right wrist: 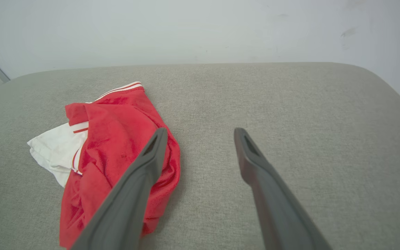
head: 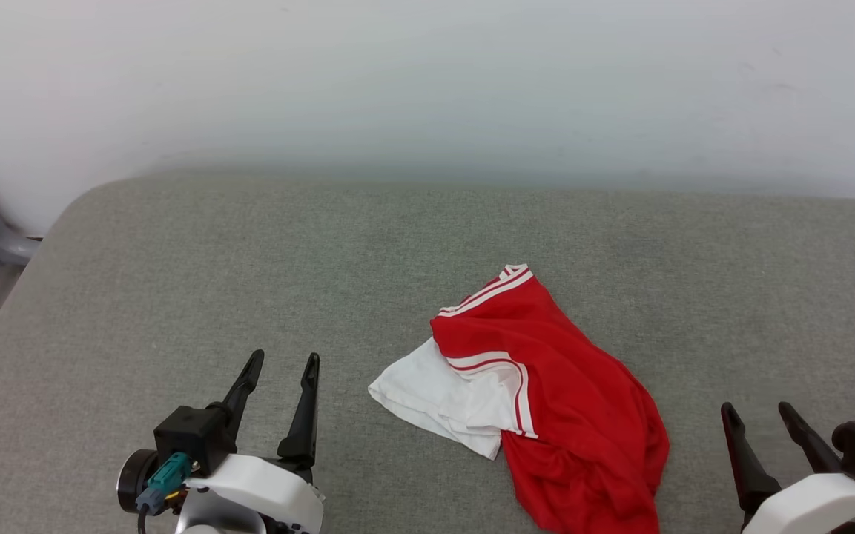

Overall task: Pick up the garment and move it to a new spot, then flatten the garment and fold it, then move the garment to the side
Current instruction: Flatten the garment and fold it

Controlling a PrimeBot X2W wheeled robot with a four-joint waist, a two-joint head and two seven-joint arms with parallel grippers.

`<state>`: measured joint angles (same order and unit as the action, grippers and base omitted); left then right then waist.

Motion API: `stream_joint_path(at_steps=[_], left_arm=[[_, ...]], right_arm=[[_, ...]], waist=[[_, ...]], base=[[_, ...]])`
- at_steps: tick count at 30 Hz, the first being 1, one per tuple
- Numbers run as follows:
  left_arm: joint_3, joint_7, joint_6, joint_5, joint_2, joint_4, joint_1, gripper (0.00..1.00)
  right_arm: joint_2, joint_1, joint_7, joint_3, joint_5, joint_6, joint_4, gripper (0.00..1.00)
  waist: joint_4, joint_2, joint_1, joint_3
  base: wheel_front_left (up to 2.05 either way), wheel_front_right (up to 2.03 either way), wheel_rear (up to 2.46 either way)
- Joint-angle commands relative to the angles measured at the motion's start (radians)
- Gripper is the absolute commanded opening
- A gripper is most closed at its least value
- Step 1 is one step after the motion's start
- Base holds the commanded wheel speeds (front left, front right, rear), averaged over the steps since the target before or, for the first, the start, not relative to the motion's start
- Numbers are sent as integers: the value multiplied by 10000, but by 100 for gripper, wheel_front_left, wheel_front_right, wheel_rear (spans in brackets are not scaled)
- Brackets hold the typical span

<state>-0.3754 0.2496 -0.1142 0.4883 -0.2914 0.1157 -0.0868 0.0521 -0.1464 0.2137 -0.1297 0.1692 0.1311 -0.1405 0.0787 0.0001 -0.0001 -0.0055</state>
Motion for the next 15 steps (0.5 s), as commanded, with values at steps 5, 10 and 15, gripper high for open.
stream_joint_path(at_steps=[5, 10, 15], left_arm=[[-23, 33, 52, 73, 29, 5, -149, 100], [-44, 77, 146, 64, 89, 48, -276, 100], [-55, 111, 337, 30, 260, 174, -646, 100]], right_arm=[[-29, 386, 767, 358, 90, -5, -19, 100], [537, 1225, 2574, 1681, 299, -8, 113, 100], [1792, 2832, 5376, 3894, 1041, -7, 667, 100]], waist=[[164, -1, 1, 162], [370, -1, 1, 429], [903, -1, 1, 949]], base=[[0, 0, 0], [0, 0, 0], [0, 0, 0]])
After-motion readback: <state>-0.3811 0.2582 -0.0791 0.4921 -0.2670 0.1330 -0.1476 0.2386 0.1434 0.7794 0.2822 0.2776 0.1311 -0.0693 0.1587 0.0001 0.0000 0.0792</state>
